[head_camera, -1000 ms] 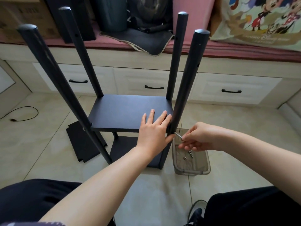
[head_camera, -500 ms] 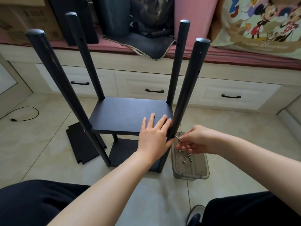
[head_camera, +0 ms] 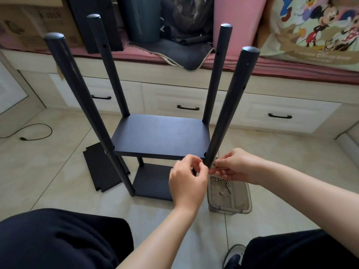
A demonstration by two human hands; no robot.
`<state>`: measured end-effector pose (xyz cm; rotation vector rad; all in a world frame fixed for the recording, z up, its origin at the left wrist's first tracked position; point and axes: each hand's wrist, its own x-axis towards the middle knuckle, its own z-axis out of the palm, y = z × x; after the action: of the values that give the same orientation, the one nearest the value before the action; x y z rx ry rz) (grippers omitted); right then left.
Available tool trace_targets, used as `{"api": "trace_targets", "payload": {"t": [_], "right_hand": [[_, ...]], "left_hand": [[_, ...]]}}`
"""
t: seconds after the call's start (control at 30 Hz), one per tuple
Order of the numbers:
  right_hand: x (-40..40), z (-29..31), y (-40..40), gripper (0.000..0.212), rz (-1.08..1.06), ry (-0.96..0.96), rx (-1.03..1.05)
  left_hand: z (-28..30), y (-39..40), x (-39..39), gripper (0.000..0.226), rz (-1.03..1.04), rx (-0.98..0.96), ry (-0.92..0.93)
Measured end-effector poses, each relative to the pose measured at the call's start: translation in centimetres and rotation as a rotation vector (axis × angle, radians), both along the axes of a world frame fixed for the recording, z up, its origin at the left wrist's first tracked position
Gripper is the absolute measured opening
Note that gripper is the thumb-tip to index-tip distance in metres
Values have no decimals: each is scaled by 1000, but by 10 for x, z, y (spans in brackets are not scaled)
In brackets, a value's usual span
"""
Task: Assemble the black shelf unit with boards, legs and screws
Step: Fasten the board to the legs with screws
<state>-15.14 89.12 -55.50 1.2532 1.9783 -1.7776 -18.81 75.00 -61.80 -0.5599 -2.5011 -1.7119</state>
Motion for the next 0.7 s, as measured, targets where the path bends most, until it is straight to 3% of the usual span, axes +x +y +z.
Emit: {"api": "trace_targets", "payload": {"t": [0.1,0.17,0.4,0.7], "right_hand": [[2,-1,-1,18,-1,4,0],[3,-2,-1,18,-8,13,6],[3,-7,-2,14,-23,50,49],[2,-17,-2,14,-5,58,110]], "left_hand": [[-2,4,0,16,57,183,-651],[-4,5,-4,21,55,304,-886],[2,17,-21,16,-61,624,-1039],[-8,27,-24,24,-107,668,-1043]]}}
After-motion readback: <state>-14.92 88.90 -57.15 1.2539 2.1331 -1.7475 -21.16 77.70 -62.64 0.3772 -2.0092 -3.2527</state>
